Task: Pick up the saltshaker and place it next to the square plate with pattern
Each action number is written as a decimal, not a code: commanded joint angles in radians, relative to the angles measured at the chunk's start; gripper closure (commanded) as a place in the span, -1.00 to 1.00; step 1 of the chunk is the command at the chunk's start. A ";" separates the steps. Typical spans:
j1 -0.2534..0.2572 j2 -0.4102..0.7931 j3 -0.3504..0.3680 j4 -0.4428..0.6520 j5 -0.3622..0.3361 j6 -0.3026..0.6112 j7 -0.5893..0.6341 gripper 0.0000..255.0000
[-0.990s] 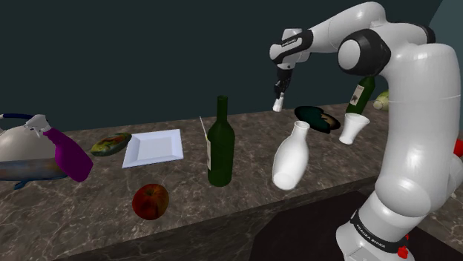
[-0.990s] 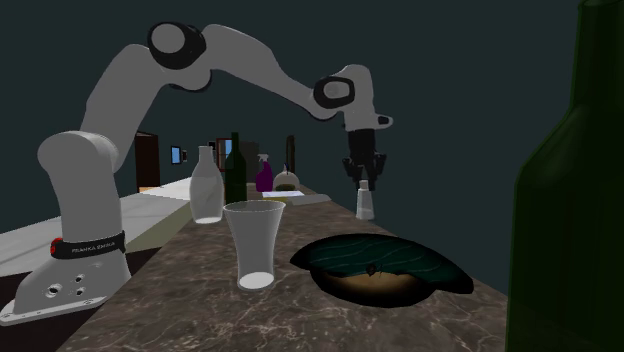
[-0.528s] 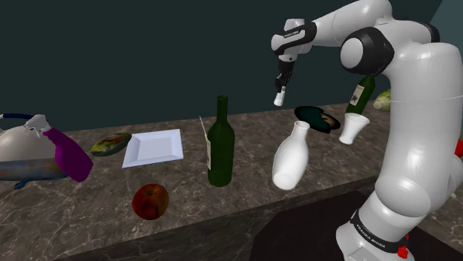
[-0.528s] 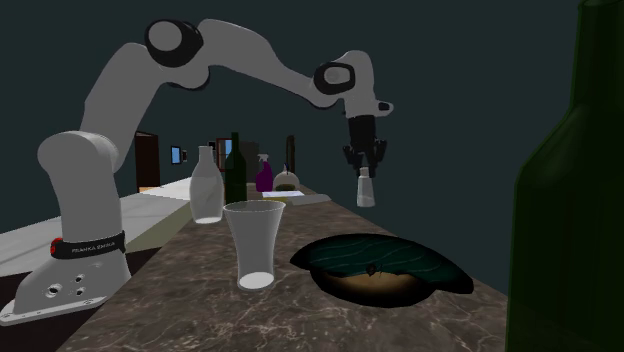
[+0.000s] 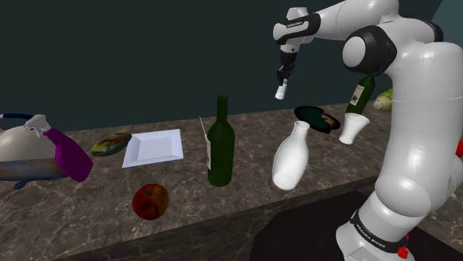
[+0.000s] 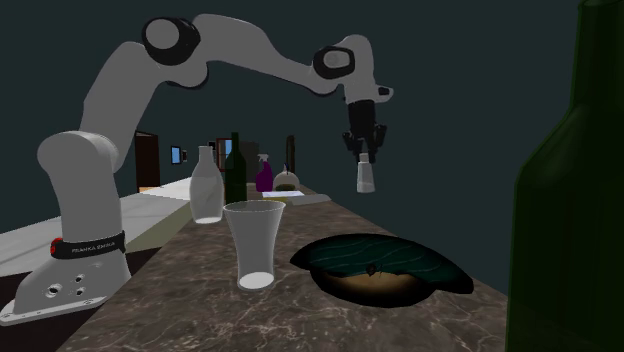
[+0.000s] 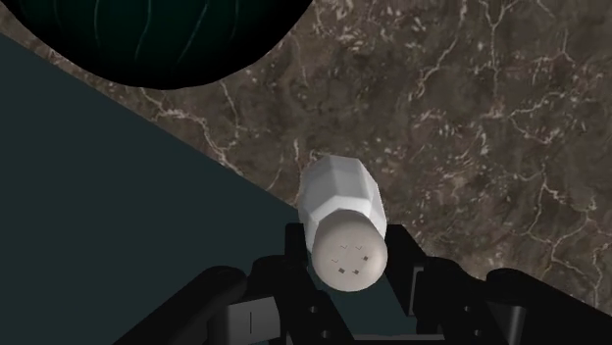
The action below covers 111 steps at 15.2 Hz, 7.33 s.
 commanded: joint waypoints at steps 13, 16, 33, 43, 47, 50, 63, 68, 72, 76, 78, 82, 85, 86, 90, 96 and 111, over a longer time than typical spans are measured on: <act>0.028 -0.034 0.003 0.106 -0.016 -0.140 0.038 1.00; 0.088 -0.102 0.016 0.011 -0.045 -0.113 0.104 1.00; 0.349 -0.289 0.150 -0.226 -0.142 -0.083 0.499 1.00; 0.478 -0.262 0.242 -0.181 -0.159 -0.120 0.722 1.00; 0.529 -0.222 0.277 -0.125 -0.164 -0.145 0.806 1.00; 0.568 -0.182 0.302 -0.067 -0.168 -0.169 0.867 1.00; 0.618 -0.124 0.329 -0.103 -0.176 -0.083 0.954 1.00; 0.617 -0.120 0.329 -0.164 -0.178 -0.018 0.960 1.00; 0.617 -0.113 0.329 -0.208 -0.180 0.033 0.965 1.00; 0.616 -0.102 0.328 -0.246 -0.181 0.082 0.970 1.00; 0.616 -0.096 0.328 -0.264 -0.182 0.106 0.972 1.00; 0.616 -0.080 0.327 -0.296 -0.185 0.153 0.977 1.00; 0.616 -0.067 0.327 -0.318 -0.186 0.188 0.981 1.00; 0.616 -0.061 0.327 -0.326 -0.187 0.203 0.982 1.00; 0.616 -0.061 0.327 -0.326 -0.187 0.203 0.982 1.00; 0.616 -0.060 0.327 -0.326 -0.187 0.203 0.982 -1.00; 0.622 -0.099 0.331 -0.252 -0.183 0.091 0.979 -1.00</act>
